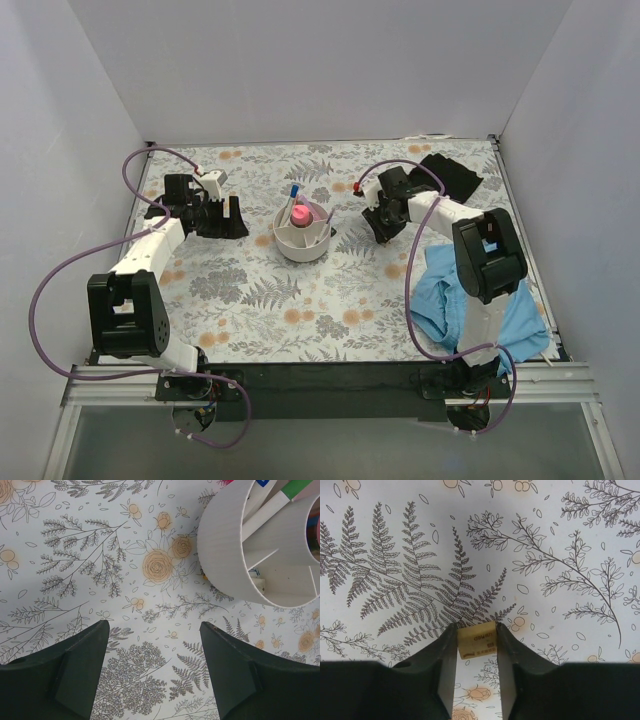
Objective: Sort the stationery into containers
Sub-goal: Pick up the stationery from the center of the board, then place the stationery in the storage box.
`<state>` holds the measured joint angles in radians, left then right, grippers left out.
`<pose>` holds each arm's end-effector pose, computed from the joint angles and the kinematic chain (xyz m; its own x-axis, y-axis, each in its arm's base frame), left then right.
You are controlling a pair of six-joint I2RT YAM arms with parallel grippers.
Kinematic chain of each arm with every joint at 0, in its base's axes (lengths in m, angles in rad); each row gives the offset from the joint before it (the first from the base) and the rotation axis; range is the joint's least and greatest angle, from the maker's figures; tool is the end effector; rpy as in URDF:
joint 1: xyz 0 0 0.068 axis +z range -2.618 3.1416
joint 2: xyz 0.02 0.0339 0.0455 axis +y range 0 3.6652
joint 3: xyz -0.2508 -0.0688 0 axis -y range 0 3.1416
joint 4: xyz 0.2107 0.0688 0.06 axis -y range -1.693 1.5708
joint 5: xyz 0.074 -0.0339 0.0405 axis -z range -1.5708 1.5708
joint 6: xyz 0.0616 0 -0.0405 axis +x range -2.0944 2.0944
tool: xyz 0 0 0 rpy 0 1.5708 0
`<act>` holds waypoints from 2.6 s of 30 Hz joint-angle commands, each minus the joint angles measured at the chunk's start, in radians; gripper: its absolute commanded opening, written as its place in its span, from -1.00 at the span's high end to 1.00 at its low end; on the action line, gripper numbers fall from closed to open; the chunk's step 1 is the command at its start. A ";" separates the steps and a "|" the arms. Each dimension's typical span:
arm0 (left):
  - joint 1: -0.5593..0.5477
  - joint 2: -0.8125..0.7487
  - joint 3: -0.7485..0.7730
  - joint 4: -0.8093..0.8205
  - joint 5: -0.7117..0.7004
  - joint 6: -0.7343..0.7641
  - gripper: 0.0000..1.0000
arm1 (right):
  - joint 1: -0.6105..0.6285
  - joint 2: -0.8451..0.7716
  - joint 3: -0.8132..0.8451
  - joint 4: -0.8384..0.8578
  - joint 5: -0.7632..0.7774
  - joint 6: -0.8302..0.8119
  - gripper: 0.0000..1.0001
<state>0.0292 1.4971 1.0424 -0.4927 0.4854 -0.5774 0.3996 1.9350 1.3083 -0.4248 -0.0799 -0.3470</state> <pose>0.2929 -0.0202 0.2207 -0.8145 -0.5068 -0.2824 -0.2365 0.7345 -0.6361 0.3503 0.1533 0.1553 -0.6078 -0.6247 -0.4903 -0.6710 0.7342 -0.1036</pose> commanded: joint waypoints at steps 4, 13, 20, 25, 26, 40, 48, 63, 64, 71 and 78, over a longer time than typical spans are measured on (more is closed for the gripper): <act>0.003 -0.051 -0.015 0.016 0.002 -0.001 -0.46 | 0.013 -0.019 0.020 -0.029 0.020 -0.035 0.62; 0.003 -0.093 -0.070 0.080 0.013 -0.007 -0.46 | 0.088 -0.224 0.094 -0.091 -0.014 -0.105 0.66; 0.005 -0.116 -0.102 0.080 -0.005 -0.047 -0.45 | 0.237 -0.340 0.160 -0.098 -0.187 -0.155 0.61; 0.006 -0.181 -0.125 0.088 -0.018 -0.079 -0.45 | 0.330 -0.282 0.227 -0.095 -0.267 -0.142 0.60; 0.006 -0.204 -0.128 0.085 -0.024 -0.081 -0.45 | 0.352 -0.268 0.258 -0.095 -0.277 -0.138 0.59; 0.006 -0.405 -0.243 0.025 -0.041 -0.090 -0.45 | 0.469 -0.007 0.494 -0.080 -0.284 -0.089 0.59; 0.006 -0.462 -0.272 -0.007 -0.059 -0.068 -0.45 | 0.515 0.038 0.490 -0.036 -0.219 -0.142 0.59; 0.006 -0.457 -0.289 0.005 -0.057 -0.076 -0.46 | 0.548 0.085 0.497 -0.012 -0.155 -0.514 0.60; 0.006 -0.454 -0.292 0.008 -0.056 -0.079 -0.46 | 0.550 0.085 0.499 -0.012 -0.152 -0.520 0.60; 0.005 -0.451 -0.298 0.026 -0.060 -0.095 -0.46 | 0.550 0.094 0.488 -0.015 -0.126 -0.532 0.62; 0.008 -0.436 -0.295 0.034 -0.061 -0.096 -0.46 | 0.544 0.110 0.479 -0.008 -0.110 -0.549 0.62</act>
<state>0.0303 1.0588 0.7509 -0.4843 0.4297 -0.6704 0.9447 2.0247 1.7603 -0.4683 -0.2035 -0.8715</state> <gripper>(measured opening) 0.728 0.342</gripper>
